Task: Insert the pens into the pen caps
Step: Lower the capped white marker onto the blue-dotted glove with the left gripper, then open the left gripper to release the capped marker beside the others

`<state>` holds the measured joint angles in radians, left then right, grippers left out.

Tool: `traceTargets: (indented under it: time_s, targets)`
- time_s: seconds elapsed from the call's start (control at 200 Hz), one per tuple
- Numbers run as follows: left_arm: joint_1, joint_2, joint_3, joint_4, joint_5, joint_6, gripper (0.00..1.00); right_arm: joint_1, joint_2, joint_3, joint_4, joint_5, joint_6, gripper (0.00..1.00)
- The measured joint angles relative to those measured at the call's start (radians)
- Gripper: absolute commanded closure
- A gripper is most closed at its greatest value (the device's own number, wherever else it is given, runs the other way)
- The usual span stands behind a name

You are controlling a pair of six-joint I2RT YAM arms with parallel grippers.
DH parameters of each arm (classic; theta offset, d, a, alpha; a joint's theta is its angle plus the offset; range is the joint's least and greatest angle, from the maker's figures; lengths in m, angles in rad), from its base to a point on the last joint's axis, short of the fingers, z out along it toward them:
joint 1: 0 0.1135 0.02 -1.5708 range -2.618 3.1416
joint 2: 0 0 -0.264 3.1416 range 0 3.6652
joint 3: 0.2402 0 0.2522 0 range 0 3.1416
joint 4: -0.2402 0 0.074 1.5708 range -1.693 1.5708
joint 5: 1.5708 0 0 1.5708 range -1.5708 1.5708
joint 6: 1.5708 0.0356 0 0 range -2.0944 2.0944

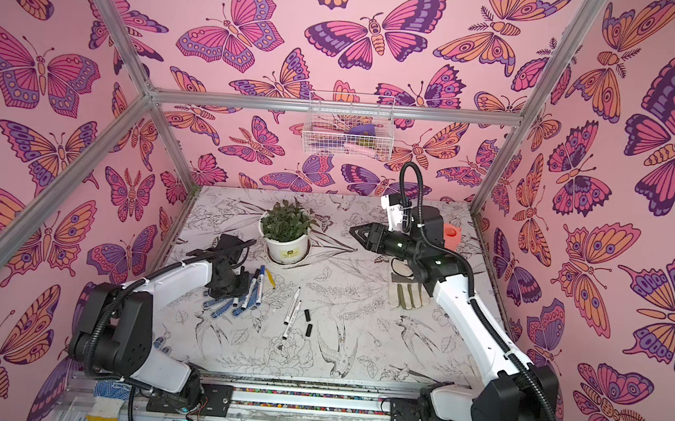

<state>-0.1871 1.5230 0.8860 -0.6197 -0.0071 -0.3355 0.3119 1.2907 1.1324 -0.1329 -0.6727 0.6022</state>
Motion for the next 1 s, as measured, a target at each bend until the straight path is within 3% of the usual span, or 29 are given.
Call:
traceTargets:
  time_s: [0.285,0.426,0.641,0.881,1.002]
  targets:
    - [-0.007,-0.009,0.0,-0.014,0.018,-0.014,0.58,0.0,0.0,0.0,0.0,0.0,-0.003,0.54]
    - [-0.063,-0.089,0.0,-0.019,0.013,-0.014,0.57,0.0,0.0,0.0,0.0,0.0,-0.005,0.54]
    - [-0.295,-0.227,0.002,0.005,0.002,-0.013,0.56,0.0,0.0,0.0,0.0,0.008,-0.008,0.54]
    - [-0.556,-0.237,-0.072,0.103,0.004,-0.014,0.56,0.0,0.0,0.0,-0.007,0.011,-0.031,0.54]
    - [-0.642,-0.208,-0.096,0.133,-0.011,-0.025,0.55,0.0,0.004,0.0,-0.013,0.012,-0.037,0.54]
